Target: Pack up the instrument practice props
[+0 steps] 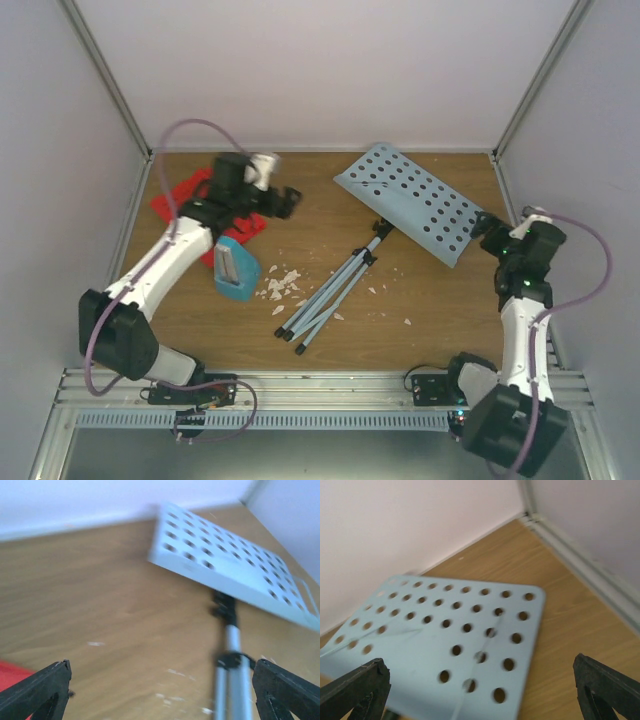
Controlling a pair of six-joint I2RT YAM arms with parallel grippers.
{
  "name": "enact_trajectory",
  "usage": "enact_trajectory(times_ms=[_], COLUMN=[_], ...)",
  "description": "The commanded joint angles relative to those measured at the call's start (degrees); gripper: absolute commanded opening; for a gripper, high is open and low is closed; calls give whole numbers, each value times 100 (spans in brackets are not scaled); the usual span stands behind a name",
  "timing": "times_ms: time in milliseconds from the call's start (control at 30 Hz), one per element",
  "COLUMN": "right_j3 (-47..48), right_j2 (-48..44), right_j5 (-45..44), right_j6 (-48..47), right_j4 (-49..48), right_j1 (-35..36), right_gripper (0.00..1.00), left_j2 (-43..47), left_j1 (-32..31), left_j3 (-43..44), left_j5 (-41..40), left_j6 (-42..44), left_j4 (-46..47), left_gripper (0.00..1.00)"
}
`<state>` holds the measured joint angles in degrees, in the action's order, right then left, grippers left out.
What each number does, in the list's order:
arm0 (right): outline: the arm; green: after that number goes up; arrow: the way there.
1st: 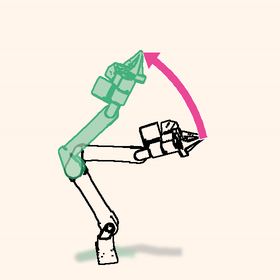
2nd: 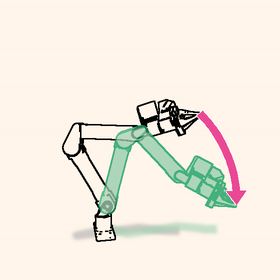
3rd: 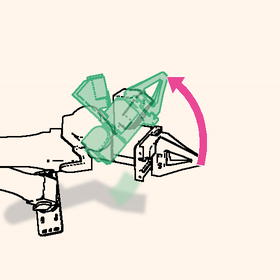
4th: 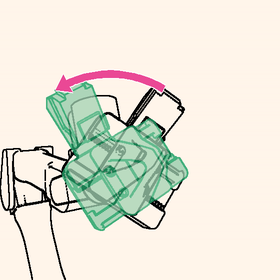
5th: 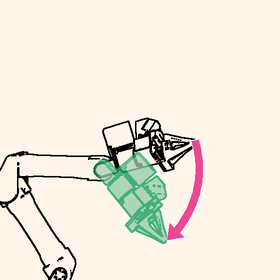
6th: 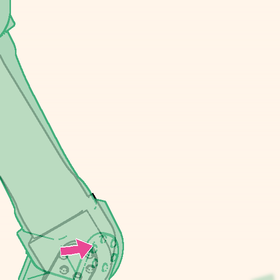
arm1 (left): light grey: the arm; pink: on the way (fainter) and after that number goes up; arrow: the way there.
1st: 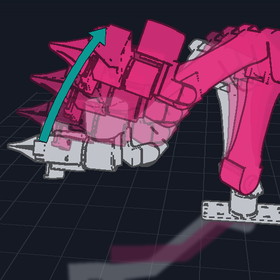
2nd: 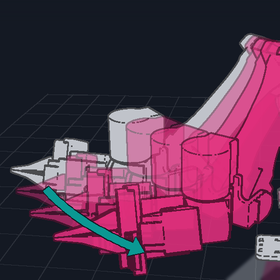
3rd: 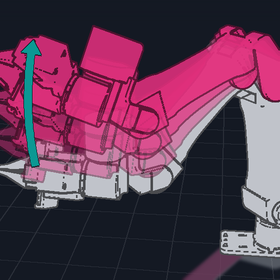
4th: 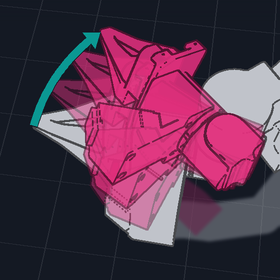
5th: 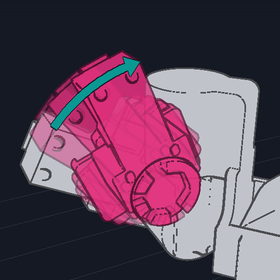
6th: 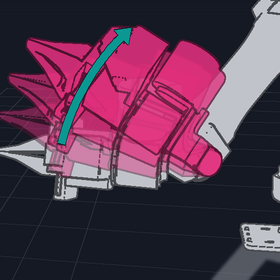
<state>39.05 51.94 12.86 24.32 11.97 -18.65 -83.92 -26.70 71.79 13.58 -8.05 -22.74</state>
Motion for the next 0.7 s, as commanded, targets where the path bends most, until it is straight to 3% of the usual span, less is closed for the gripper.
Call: enact_trajectory(times_ms=[0, 100, 233, 400, 533, 667], right_j3=[-294, -546, -1093, -2350, -2833, -2894], right_j2=[47, -96, -354, -592, -184, 255], right_j5=[877, 491, -115, -792, -1076, -1416], right_j6=[-210, -226, -278, -426, -538, -837], right_j4=[-641, -969, -1735, -3503, -4619, -5093], right_j1=[-1120, -1446, -1461, -1400, -1116, -594], right_gripper=[100, 99, 100, 100, 99, 100], left_j2=[576, 1022, 1587, 2236, 2559, 2506], left_j1=[1679, 3051, 4198, 4278, 4244, 4228], left_j3=[-103, -487, -1291, -3228, -4639, -5369], left_j5=[825, 1161, 447, -934, -1249, -1249], left_j6=[-42, -228, -474, -943, -1017, -741], left_j4=[210, 545, 1104, 2873, 4332, 5220], left_gripper=[99, 99, 99, 99, 99, 99])
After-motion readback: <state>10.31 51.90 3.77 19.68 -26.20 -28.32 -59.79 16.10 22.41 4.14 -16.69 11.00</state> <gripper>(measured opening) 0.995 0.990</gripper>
